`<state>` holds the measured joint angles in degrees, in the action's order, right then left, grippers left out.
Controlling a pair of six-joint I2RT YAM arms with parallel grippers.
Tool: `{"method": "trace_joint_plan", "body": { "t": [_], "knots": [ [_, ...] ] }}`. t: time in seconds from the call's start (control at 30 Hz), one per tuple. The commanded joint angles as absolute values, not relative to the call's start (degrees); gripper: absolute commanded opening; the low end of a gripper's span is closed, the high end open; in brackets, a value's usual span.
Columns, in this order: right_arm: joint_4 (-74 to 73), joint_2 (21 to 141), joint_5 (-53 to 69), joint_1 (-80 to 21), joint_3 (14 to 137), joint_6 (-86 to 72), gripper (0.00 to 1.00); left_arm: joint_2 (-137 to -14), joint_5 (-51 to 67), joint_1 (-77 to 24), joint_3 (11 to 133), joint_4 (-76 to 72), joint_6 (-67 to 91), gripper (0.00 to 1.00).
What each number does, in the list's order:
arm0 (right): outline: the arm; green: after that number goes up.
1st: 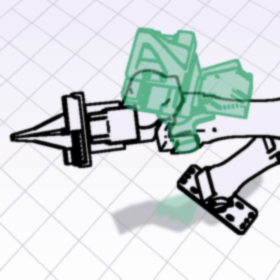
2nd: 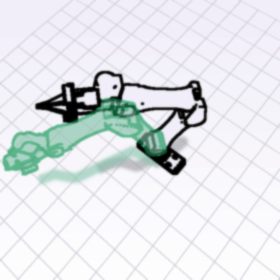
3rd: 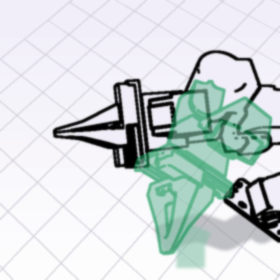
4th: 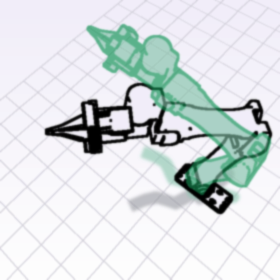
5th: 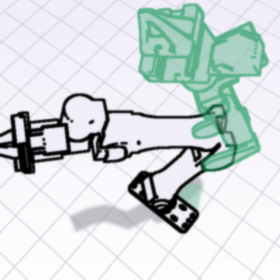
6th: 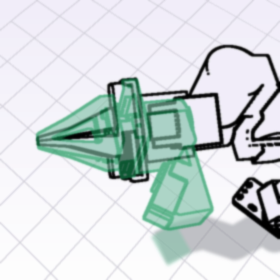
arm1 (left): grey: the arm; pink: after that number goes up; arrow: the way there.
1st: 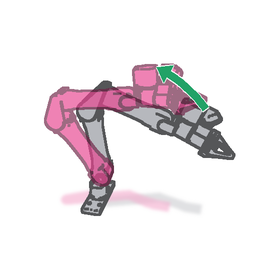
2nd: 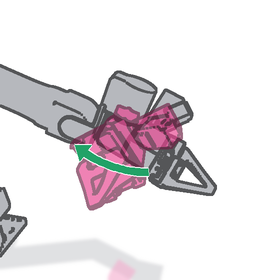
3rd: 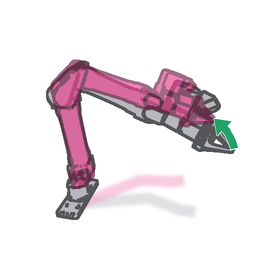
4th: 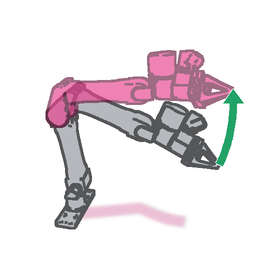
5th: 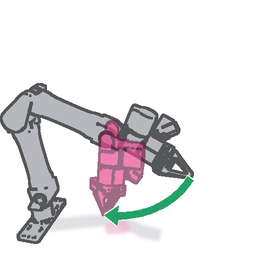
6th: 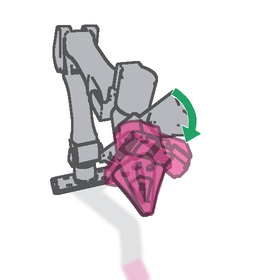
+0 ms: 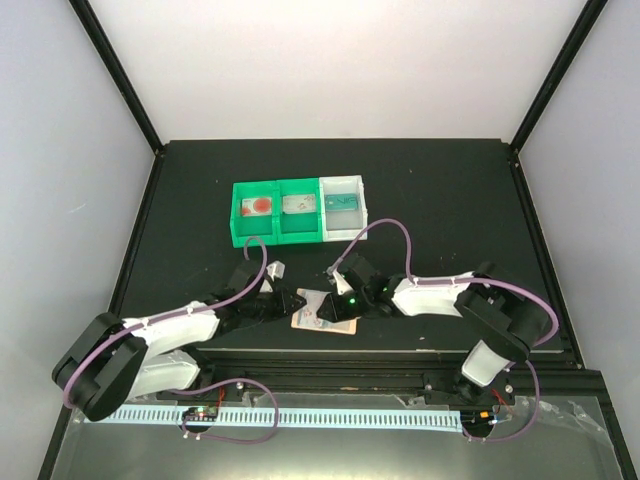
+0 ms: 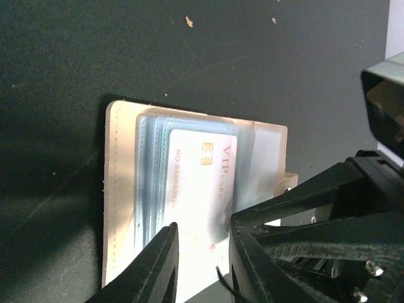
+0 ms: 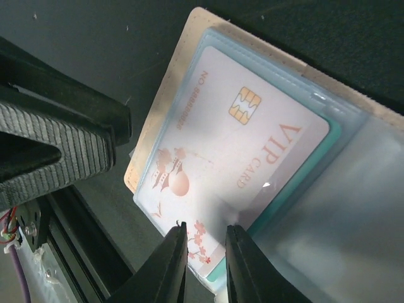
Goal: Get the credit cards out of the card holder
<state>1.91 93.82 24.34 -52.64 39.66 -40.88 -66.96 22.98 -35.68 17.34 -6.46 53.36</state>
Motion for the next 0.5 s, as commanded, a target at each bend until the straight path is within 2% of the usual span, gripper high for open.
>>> {"method": "trace_joint_plan", "body": {
  "t": [0.0, 0.1, 0.2, 0.47],
  "knots": [
    [2.9, 91.1, 21.0, -52.8, 38.8, -42.9, 0.18, -67.7, 25.0, -35.5, 16.7, -6.6, 51.3, 0.25],
    [3.7, 89.0, 19.5, -52.8, 38.0, -44.4, 0.19, -69.6, 26.0, -35.5, 16.5, -7.2, 50.5, 0.21],
    [3.3, 88.9, 18.2, -52.8, 38.3, -45.0, 0.25, -71.2, 28.2, -35.5, 16.5, -7.8, 50.2, 0.17],
    [3.2, 92.1, 17.6, -52.8, 39.0, -44.4, 0.24, -71.8, 30.2, -35.7, 13.2, -11.4, 54.1, 0.14]
  ]
}}
